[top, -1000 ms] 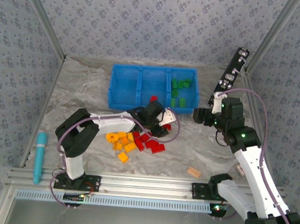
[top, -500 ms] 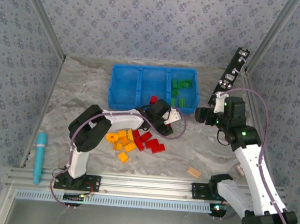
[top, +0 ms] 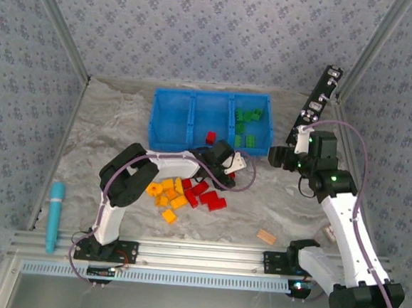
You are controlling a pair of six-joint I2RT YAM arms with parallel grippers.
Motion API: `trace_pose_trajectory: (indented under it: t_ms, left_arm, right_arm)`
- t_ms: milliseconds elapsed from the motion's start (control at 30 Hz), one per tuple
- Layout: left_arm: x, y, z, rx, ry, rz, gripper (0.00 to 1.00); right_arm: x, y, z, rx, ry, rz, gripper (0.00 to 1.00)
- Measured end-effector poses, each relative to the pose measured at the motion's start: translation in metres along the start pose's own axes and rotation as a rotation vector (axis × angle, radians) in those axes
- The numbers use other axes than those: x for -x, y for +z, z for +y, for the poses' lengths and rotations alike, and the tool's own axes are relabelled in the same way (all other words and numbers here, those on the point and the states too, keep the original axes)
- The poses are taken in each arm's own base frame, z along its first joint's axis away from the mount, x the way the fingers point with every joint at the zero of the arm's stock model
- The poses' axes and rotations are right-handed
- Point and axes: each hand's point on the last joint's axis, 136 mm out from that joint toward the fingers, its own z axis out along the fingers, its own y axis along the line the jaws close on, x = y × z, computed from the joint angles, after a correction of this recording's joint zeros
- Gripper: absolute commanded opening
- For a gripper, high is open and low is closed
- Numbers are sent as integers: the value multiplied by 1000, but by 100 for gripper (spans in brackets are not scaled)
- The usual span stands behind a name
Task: Sort the legos into containers by color
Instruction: Pick up the lego from the center of the table, then place the lego in the container.
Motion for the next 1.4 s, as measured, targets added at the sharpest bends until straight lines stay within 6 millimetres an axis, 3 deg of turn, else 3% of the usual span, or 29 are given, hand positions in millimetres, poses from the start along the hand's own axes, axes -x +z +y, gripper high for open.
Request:
trace_pose_trajectory:
  t_ms: [167, 667, 933, 1100, 1233, 1400]
  left_arm:
    - [-2, 0, -1, -4, -22, 7, 49]
    - [-5, 0, -4, -4, -88, 22, 36]
    - [-10, -23, 10, 78, -131, 107, 34]
    - [31, -60, 34, 144, -143, 43, 33]
    - [67, -90, 71, 204, -184, -53, 31]
    - [79, -110, 121, 275, -265, -107, 30]
  right_arm:
    - [4, 1, 1, 5, 1, -14, 82]
    - [5, 5, 2, 13, 21, -13, 83]
    - [5, 3, 2, 15, 35, -17, 83]
    - [-7, 2, 3, 24, 76, -10, 83]
    - [-23, 2, 5, 42, 116, 13, 82]
    - [-41, 7, 12, 70, 156, 60, 80]
